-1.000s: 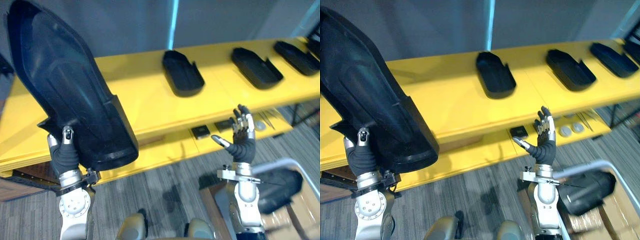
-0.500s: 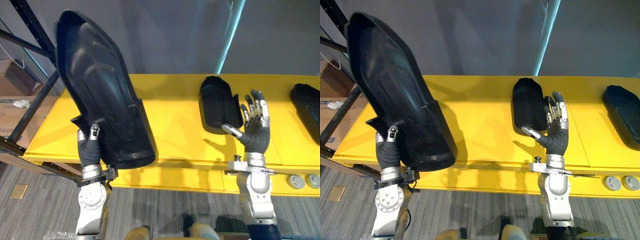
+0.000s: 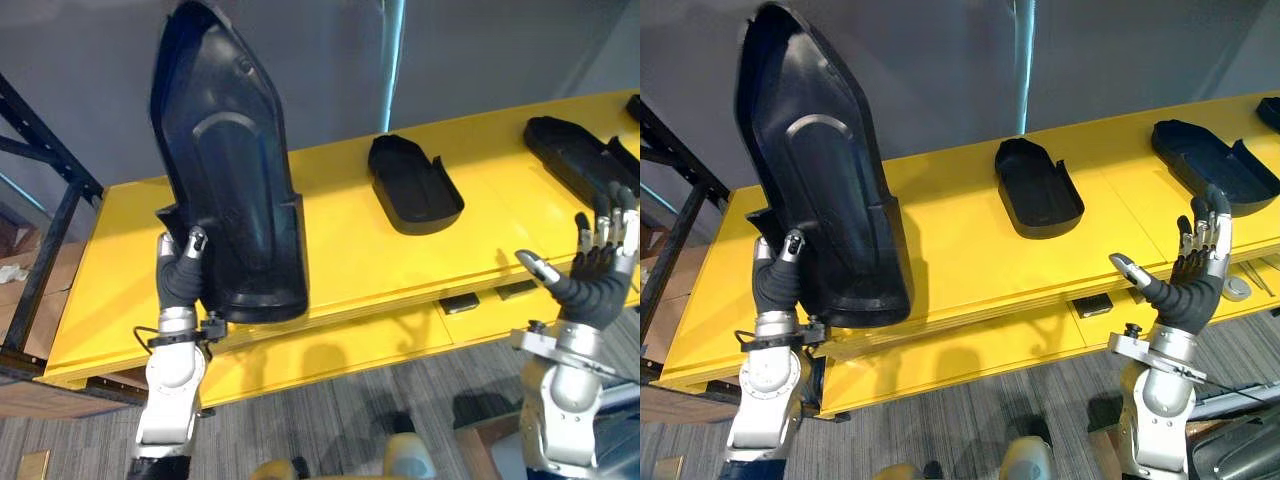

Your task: Walk over and take plastic housings, then place them on the shelf

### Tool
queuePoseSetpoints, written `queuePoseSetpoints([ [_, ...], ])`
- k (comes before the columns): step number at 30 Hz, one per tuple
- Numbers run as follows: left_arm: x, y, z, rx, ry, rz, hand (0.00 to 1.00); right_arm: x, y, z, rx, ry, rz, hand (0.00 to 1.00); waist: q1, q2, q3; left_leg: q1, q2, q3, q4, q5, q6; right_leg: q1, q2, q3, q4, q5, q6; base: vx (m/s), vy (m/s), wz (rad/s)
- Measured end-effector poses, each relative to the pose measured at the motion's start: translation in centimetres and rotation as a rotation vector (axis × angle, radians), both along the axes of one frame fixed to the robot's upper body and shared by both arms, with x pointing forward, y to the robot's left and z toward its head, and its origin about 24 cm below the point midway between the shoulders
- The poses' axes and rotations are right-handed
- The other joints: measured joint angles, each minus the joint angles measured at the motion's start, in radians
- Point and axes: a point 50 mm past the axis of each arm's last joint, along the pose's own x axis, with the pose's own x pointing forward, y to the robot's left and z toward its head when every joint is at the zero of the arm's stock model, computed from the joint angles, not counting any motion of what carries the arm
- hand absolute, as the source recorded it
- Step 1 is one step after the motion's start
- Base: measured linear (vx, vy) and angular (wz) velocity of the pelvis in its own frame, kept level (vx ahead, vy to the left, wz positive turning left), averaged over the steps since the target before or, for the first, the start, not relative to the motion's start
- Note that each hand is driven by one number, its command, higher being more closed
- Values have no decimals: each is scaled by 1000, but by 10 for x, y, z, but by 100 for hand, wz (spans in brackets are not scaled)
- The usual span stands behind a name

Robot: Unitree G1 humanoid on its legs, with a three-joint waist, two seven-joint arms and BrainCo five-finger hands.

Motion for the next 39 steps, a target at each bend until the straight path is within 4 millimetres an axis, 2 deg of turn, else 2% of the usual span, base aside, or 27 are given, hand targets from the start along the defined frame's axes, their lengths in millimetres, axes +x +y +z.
queuePoseSetpoints([
  [5, 33, 3, -25, -132, 218, -9, 100, 5, 4, -4, -10, 55, 46, 0, -11, 11, 0, 1, 17, -6, -4, 1, -2, -1, 17, -8, -11, 8, 8, 75, -35, 2],
  [7, 53, 7, -38, -201, 320, 14, 100, 9, 9, -3, -25, 65, 84, 0, -32, 11, 0, 2, 19, -8, -16, 6, -10, -1, 21, -12, -20, 15, 1, 8, -37, 0],
  [10, 73, 20, -46, -221, 417, 72, 100, 17, 18, 3, -48, 55, 164, 0, -52, 13, 2, 11, 20, 11, -19, 6, -9, -3, 24, 4, -29, 24, 0, -22, -11, -17],
  [13, 88, 24, -41, -239, 455, 96, 100, 21, 25, 2, -64, 75, 229, 0, -64, 19, 7, 19, 18, 21, -30, 8, -8, -4, 24, 13, -30, 26, 1, -29, -2, -14],
  [16, 106, 26, -24, -258, 459, 110, 100, 27, 37, 5, -82, 77, 326, 0, -77, 32, 47, 19, 20, 40, -29, 8, -8, -9, 29, 29, -42, 37, 1, -47, -14, -16],
  [19, 118, 20, -17, -253, 497, 105, 100, 30, 48, 7, -94, 78, 393, 0, -92, 43, 79, 15, 24, 43, -30, 10, -9, -13, 32, 32, -53, 45, -1, -17, -21, -6],
  [22, 126, 11, -16, -212, 548, 89, 100, 33, 54, 7, -118, 94, 434, 0, -97, 45, 94, 11, 27, 48, -33, 12, -11, -21, 36, 36, -55, 46, -1, 20, -20, -5],
  [25, 134, 10, -2, -190, 545, 76, 100, 36, 62, 8, -122, 99, 468, 0, -105, 45, 103, 12, 28, 48, -33, 12, -12, -21, 38, 38, -55, 46, -2, 32, -12, -1],
  [29, 137, 15, 9, -123, 573, 99, 100, 37, 66, 10, -125, 91, 488, 0, -113, 49, 133, 17, 26, 60, -31, 12, -12, -21, 36, 51, -54, 45, -2, 0, 5, -6],
  [36, 137, 29, 6, -39, 665, 174, 100, 39, 67, 4, -90, 113, 504, 0, -116, 52, 137, 20, 36, 62, -29, 12, -12, -21, 46, 52, -49, 42, -7, -4, -4, 0],
  [39, 134, 42, 3, -20, 695, 213, 100, 40, 74, 0, -82, 127, 538, 0, -116, 51, 138, 24, 39, 61, -28, 12, -12, -20, 48, 51, -45, 42, -7, 0, 0, 0],
])
